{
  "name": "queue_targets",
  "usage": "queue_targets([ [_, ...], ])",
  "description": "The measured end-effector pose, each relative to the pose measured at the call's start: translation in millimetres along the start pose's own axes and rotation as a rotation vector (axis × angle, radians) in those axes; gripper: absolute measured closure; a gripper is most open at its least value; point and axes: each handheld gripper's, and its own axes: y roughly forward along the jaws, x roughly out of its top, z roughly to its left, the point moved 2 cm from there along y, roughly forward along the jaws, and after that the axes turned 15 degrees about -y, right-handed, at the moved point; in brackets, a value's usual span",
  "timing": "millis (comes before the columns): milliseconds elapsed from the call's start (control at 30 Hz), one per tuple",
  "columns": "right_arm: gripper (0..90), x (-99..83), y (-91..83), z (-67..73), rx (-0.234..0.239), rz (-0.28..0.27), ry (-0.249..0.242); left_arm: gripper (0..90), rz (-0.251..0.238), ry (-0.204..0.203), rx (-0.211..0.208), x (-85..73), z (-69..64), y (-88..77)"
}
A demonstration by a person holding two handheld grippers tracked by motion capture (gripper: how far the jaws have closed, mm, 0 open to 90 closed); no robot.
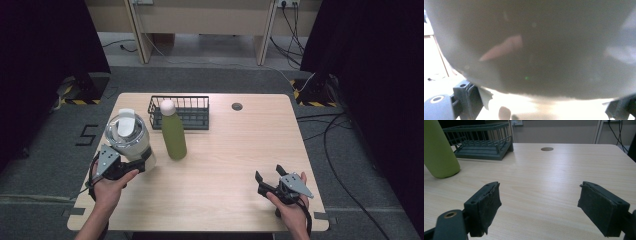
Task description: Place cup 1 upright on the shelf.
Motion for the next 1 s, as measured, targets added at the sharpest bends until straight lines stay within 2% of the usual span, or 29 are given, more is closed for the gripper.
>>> queue_targets([
  [133, 17.2, 0.0, -0.3, -0.2, 0.0, -0.001, 0.005, 9.4, -0.016, 0.016, 0.019, 6.3, 6.5, 4.1],
  [767, 17.5, -2.4, -0.3, -4.8, -0.012, -0.007, 0.021, 9.4, -0.048, 0.015, 0.045, 22.5, 21.0, 20.2],
  [1000, 17.5, -2.9, -1.3, -8.2, -0.021, -0.008, 0.031, 9.4, -0.051, 0.027, 0.059, 30.0, 25.7, 27.8],
])
